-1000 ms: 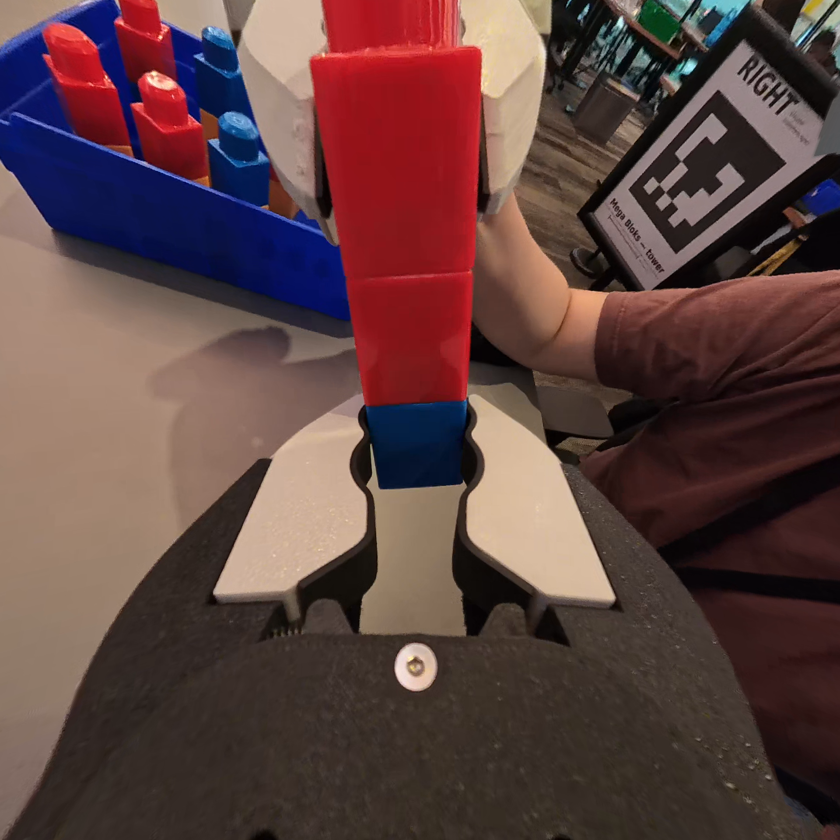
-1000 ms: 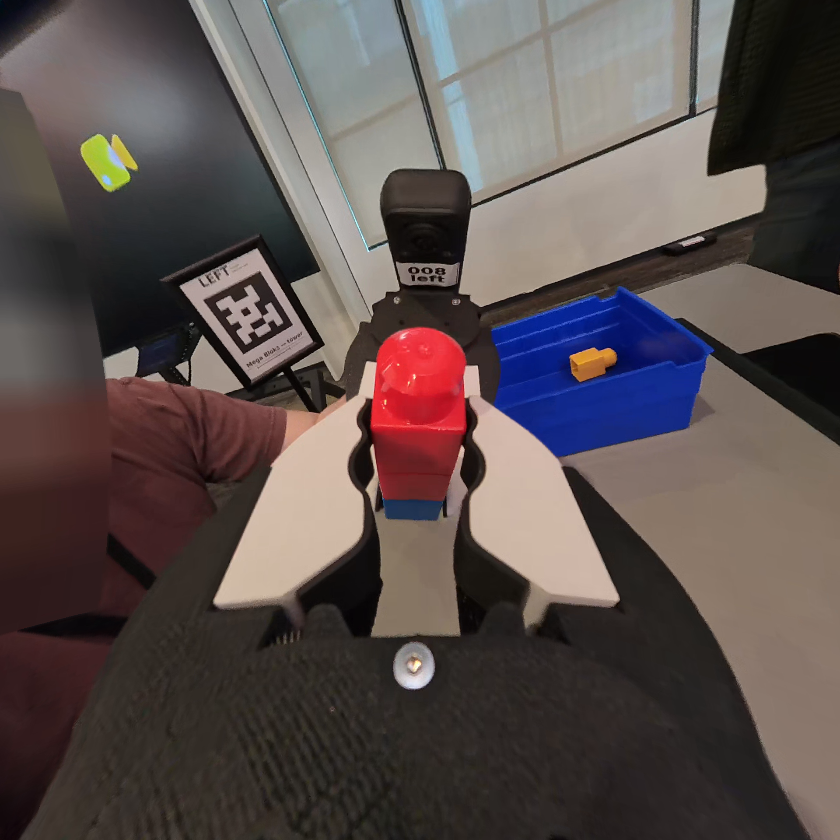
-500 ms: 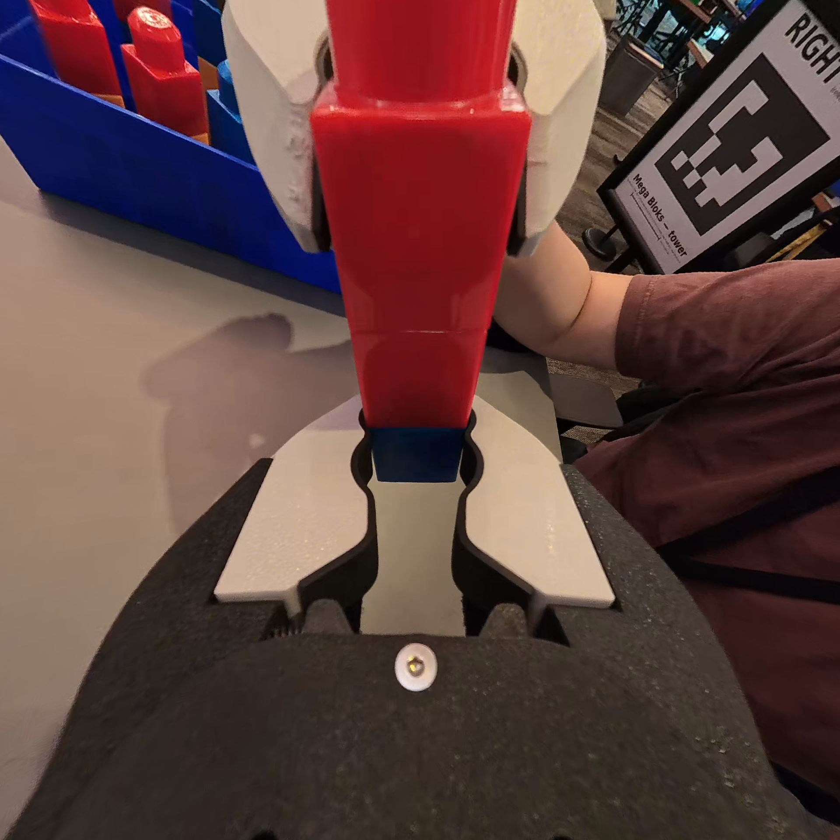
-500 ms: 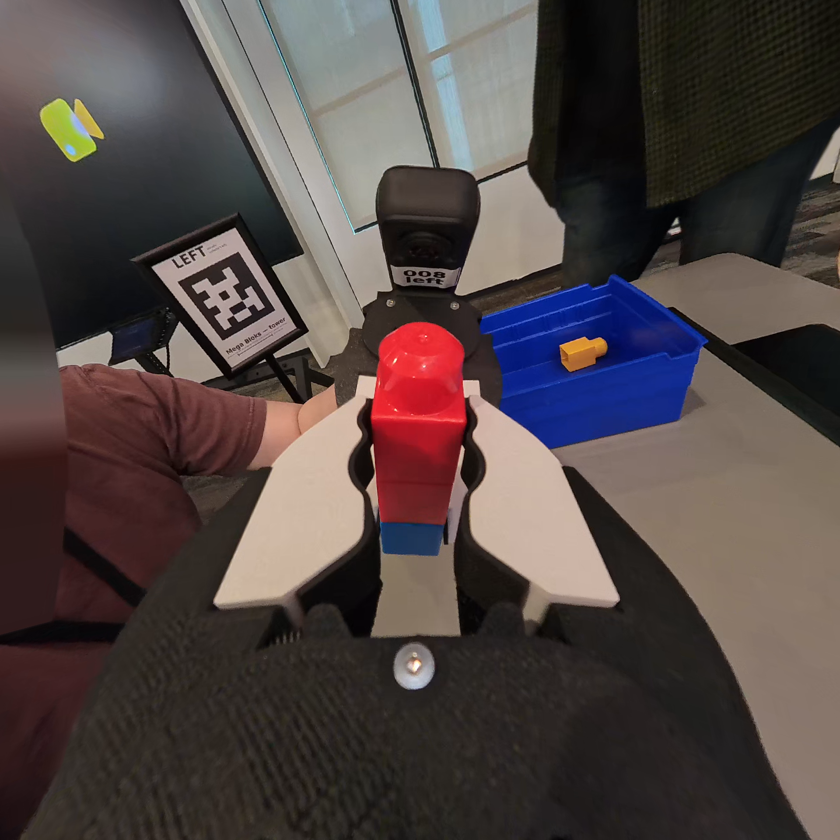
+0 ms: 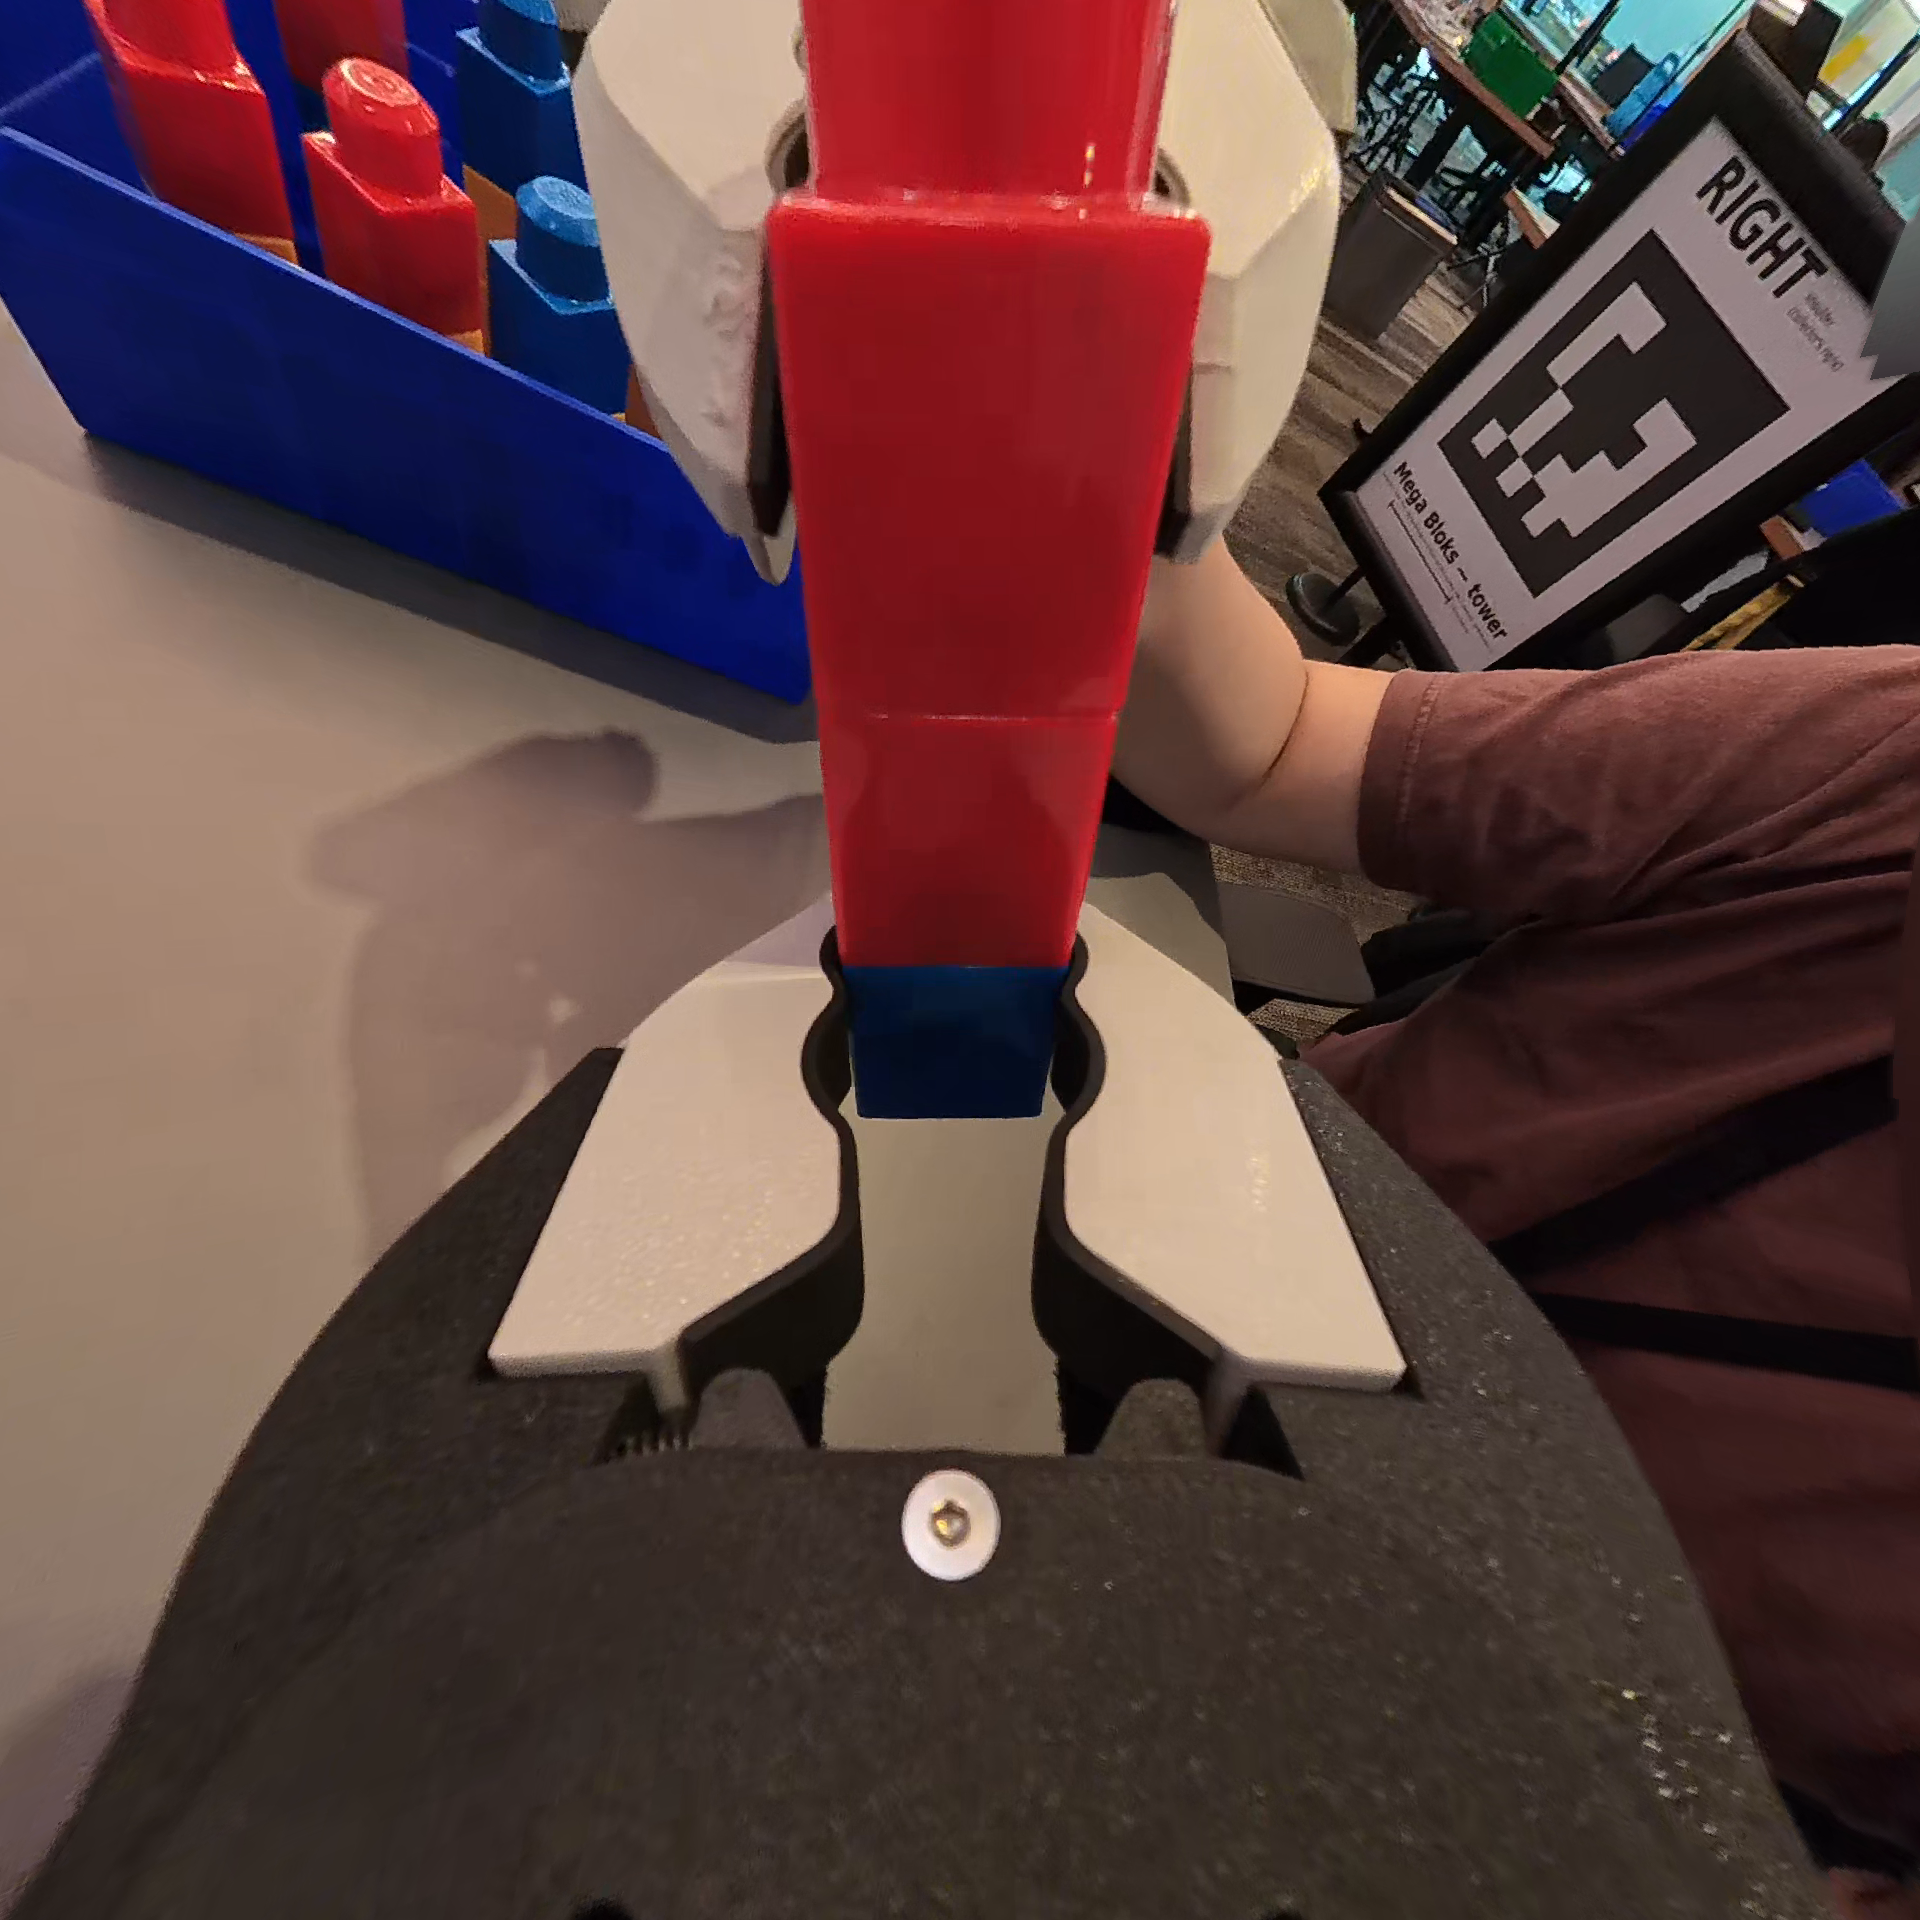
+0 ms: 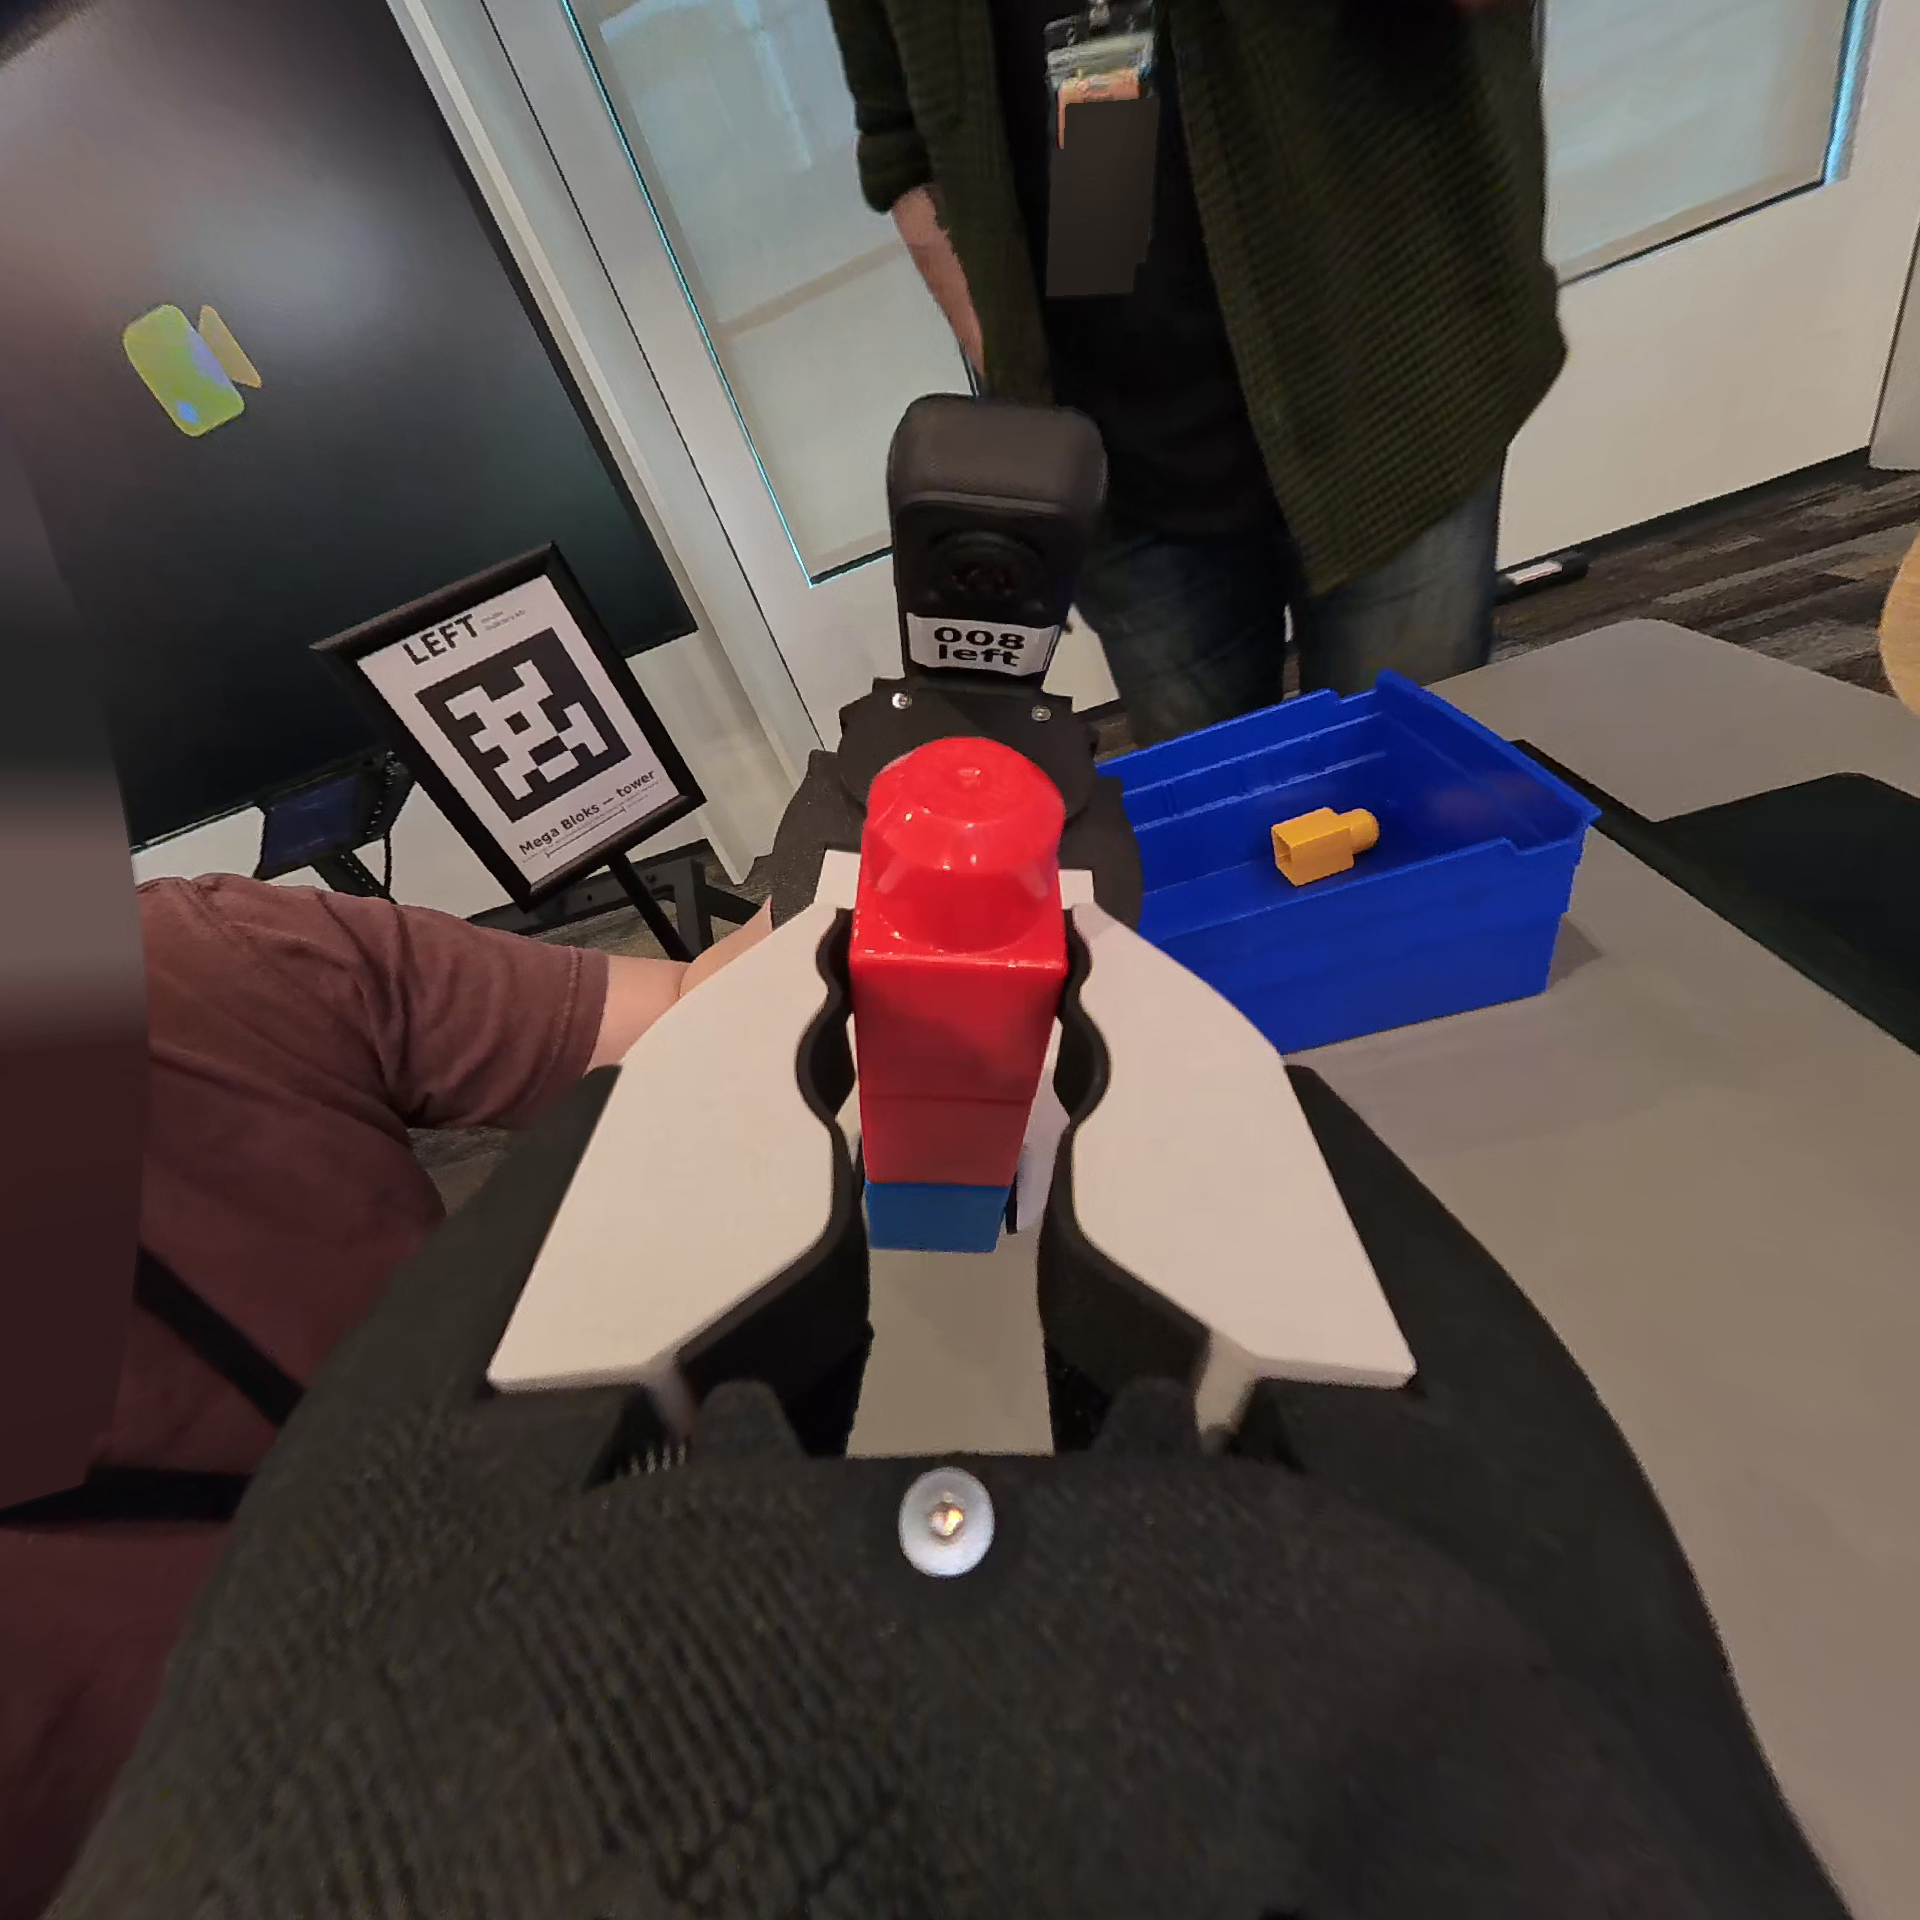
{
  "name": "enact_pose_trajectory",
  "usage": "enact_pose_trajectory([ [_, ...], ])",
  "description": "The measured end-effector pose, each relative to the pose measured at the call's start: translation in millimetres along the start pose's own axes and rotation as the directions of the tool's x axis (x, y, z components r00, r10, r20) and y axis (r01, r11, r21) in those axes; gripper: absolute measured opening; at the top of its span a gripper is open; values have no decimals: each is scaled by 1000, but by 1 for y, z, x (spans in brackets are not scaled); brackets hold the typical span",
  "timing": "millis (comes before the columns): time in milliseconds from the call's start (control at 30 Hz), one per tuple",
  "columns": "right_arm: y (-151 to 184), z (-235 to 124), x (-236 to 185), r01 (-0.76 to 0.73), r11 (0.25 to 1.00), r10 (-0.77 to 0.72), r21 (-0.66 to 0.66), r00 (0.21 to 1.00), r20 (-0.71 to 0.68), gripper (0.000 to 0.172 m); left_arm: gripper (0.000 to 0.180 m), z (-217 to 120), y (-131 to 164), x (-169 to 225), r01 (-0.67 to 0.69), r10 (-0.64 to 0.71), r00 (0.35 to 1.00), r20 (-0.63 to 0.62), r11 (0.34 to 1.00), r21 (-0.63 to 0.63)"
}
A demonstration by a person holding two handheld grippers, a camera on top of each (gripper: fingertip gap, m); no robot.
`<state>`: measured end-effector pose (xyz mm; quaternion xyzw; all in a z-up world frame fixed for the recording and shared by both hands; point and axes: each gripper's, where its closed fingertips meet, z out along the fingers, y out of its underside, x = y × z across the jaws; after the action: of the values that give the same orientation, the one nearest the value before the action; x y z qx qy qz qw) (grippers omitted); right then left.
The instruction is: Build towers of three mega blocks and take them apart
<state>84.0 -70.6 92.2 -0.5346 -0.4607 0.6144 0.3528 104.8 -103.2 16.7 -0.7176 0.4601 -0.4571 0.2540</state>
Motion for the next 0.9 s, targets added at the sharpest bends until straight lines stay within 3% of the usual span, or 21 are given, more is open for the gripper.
enact_pose_trajectory([
  [433,3,4,7,-13,1000,13,2,1000,-16,37,35,-2,5,-7,12,-11,999,32,1000,-25],
  [533,1,2,5,25,1000,-25,4,1000,-18,37,35,-3,-3,-2,17,-16,1000,-10,999,30],
  [600,8,3,2,51,997,-52,-60,998,-19,58,35,-10,-9,-1,20,-18,1000,-21,997,74],
  [633,10,4,2,56,996,-58,-72,998,-19,61,35,-14,-8,-5,6,-6,1000,9,997,71],
  [800,24,20,5,3,995,-2,-99,1000,11,56,35,-20,-8,-7,-20,17,999,43,998,66],
  [867,28,24,6,11,994,-9,-111,1000,24,37,35,-17,-4,-10,-36,34,997,64,999,36],
  [900,30,23,7,8,993,-5,-120,1000,21,37,35,-17,-2,-11,-38,35,997,75,999,29],
])
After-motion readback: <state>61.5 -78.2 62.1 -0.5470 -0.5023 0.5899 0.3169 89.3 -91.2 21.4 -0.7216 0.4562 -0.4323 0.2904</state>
